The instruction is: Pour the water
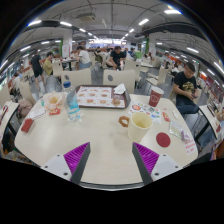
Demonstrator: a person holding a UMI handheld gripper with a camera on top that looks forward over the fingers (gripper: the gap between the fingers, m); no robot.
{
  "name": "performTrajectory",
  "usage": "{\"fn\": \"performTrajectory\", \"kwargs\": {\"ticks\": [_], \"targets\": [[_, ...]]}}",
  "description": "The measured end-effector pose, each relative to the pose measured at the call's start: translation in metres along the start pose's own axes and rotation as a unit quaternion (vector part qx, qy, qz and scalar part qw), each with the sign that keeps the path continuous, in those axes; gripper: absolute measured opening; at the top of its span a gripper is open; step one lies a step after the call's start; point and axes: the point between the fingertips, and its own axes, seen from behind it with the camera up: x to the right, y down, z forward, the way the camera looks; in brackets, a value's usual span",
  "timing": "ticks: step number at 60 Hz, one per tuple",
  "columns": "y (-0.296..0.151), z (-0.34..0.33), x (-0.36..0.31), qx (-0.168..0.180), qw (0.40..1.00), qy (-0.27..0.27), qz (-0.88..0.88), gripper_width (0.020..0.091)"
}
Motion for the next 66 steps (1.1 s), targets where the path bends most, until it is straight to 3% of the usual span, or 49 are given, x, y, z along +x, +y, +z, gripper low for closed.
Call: {"fn": "performTrajectory", "kwargs": {"ticks": [12,23,37,45,56,61,66], "targets": [[0.009,0.006,-0.025,-0.005,1.0,-0.003,-0.009,0.0854],[0.016,0.019,-0.086,0.001,0.999,-0.035,-0.025,0.0852],[-0.044,0.072,-0.175,0.075,0.995,-0.066,-0.014,0.0852],[-0.093,0.125,-0.195,0.117,0.992,-0.05,0.0,0.0852],[-0.131,0.197,-0.197,0.141,0.99,-0.019,0.015,0.0849],[-0.138,0.22,-0.194,0.148,0.989,-0.012,0.018,0.0779],[-0.142,0.234,-0.196,0.155,0.988,-0.013,0.017,0.0581]]}}
